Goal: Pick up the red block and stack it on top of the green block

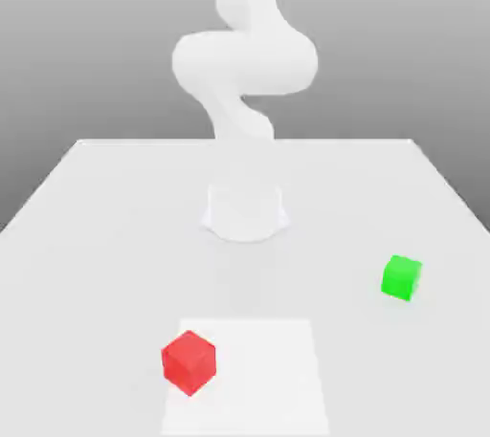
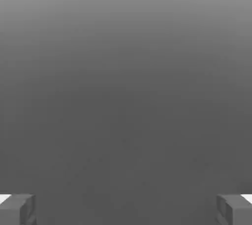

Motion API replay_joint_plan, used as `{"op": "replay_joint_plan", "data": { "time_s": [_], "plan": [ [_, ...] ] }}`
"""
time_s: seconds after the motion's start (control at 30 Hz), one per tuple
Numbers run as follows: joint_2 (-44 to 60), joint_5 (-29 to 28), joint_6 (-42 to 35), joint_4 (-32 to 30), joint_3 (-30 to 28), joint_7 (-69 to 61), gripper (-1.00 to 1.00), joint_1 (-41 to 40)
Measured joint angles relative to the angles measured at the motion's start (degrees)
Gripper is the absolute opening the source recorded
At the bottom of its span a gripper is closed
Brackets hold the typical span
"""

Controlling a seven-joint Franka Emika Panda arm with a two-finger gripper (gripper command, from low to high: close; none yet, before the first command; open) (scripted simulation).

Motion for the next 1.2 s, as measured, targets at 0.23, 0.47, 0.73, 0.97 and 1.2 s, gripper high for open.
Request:
{"op": "replay_joint_plan", "data": {
  "time_s": [0.23,0.47,0.73,0.97,1.2],
  "plan": [
    [14.6,-3.2,7.5,-6.2,-5.3,-15.6,0.0,2.3],
    [29.0,-2.7,15.0,-12.2,-10.9,-33.3,0.0,4.4],
    [45.9,4.9,23.9,-18.4,-12.0,-57.2,0.0,3.3],
    [57.6,12.5,33.1,-17.1,-6.6,-63.9,-1.0,-0.5],
    [56.1,11.5,31.8,-17.3,-7.3,-63.2,-1.0,-0.1]
  ]
}}
